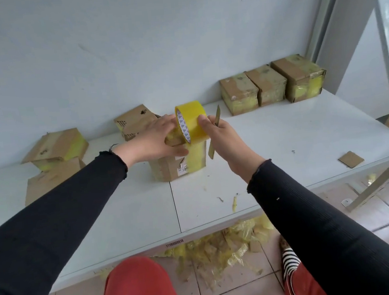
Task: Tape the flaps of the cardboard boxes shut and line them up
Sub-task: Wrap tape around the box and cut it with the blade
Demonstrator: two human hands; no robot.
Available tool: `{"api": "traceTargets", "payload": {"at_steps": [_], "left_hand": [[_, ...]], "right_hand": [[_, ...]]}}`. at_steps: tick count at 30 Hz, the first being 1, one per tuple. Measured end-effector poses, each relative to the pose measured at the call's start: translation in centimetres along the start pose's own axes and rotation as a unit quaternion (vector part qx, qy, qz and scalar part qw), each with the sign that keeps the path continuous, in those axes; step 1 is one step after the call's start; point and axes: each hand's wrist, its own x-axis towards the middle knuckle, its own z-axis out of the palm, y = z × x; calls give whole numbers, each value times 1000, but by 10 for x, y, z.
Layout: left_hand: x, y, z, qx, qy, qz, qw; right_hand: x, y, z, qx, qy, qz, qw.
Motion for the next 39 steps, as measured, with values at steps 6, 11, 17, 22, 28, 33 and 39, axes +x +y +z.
{"api": "traceTargets", "payload": {"at_steps": [6, 11, 17, 22, 28, 33, 39], "left_hand": [[4, -4, 4, -32, 61, 46, 997], [2, -11, 0, -14, 8, -16, 1000], [7, -5, -6, 91, -69, -22, 993], [12, -2, -9, 103, -81, -70, 989], [17, -11, -39, -158, -97, -85, 979], [18, -18, -33, -251, -169, -121, 945], [21, -11, 15, -58, 33, -7, 998]], "right_hand": [[-1, -3, 2, -3, -10, -12, 1000], [-39, 41, 3, -80, 3, -21, 997], [-51, 96, 6, -140, 8, 91, 986], [-53, 97, 10, -64, -18, 117, 991], [-66, 64, -8, -27, -21, 21, 999], [-49, 32, -10, -9, -46, -24, 999], [-35, 46, -2, -42, -35, -15, 998]]}}
